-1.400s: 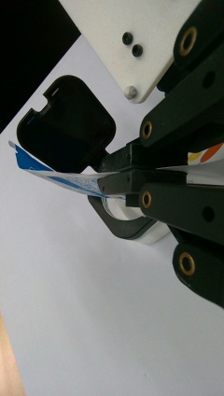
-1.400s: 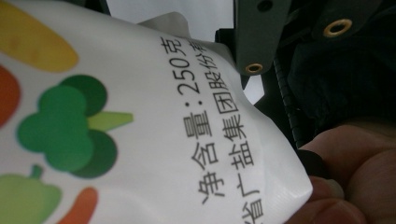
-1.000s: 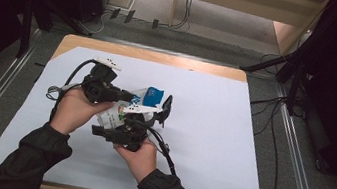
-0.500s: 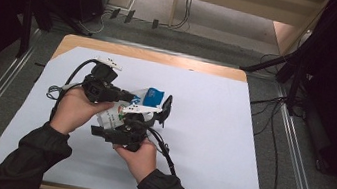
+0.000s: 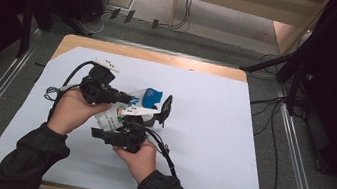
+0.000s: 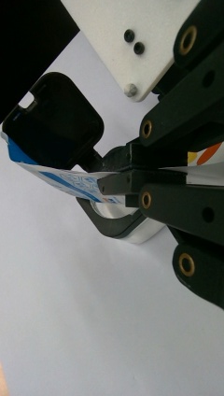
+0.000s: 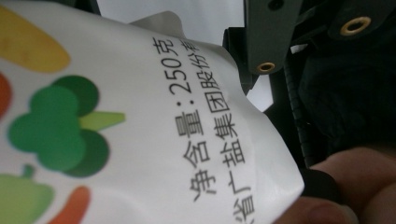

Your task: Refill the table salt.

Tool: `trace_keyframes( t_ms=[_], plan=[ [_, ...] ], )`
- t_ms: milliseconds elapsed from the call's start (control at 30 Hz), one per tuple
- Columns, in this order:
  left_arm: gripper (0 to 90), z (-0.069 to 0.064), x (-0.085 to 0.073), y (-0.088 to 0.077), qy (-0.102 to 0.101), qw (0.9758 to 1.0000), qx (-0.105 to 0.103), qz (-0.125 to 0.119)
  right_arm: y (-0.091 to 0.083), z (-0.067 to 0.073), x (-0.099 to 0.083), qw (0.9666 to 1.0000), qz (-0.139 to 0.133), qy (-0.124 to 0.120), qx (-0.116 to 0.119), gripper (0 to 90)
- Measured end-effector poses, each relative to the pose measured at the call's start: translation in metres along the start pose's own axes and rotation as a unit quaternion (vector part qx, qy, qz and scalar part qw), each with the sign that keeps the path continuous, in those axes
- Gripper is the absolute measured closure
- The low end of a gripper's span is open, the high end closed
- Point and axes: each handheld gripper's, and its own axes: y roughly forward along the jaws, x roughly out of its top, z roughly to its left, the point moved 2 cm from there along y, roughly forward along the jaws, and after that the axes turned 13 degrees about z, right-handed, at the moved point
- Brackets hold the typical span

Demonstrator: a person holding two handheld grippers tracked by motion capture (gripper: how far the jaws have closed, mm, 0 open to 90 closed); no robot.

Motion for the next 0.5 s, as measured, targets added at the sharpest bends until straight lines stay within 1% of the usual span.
trace_keyframes(
  t_ms=[133, 167, 200, 233, 300, 333, 500],
  plan=[
    [90.0, 0.0015, -0.0031, -0.0010, 0.005, 1.0000, -0.001, 0.005, 0.0019, -0.0045, -0.0036, 0.9999, 0.003, -0.001, -0.014, 53.9],
    [90.0, 0.0018, -0.0034, -0.0011, 0.004, 1.0000, -0.001, 0.006, 0.0020, -0.0051, -0.0044, 0.9999, 0.004, 0.002, -0.016, 53.9],
    [90.0, 0.0024, -0.0040, -0.0011, 0.005, 0.9999, -0.003, 0.008, 0.0024, -0.0058, -0.0049, 0.9998, 0.003, 0.000, -0.018, 53.9],
    [90.0, 0.0026, -0.0043, -0.0007, 0.006, 0.9999, 0.000, 0.009, 0.0029, -0.0063, -0.0056, 0.9998, 0.004, -0.002, -0.021, 53.9],
    [90.0, 0.0029, -0.0052, 0.0003, 0.007, 0.9999, -0.003, 0.011, 0.0041, -0.0064, -0.0068, 0.9997, 0.007, -0.001, -0.024, 53.9],
    [90.0, 0.0033, -0.0059, 0.0005, 0.008, 0.9999, -0.001, 0.012, 0.0046, -0.0065, -0.0073, 0.9996, 0.008, -0.001, -0.025, 53.9],
    [89.6, 0.0064, -0.0081, 0.0008, 0.008, 0.9999, -0.009, 0.013, 0.0071, -0.0071, -0.0095, 0.9993, 0.015, -0.008, -0.035, 53.9]
  ],
)
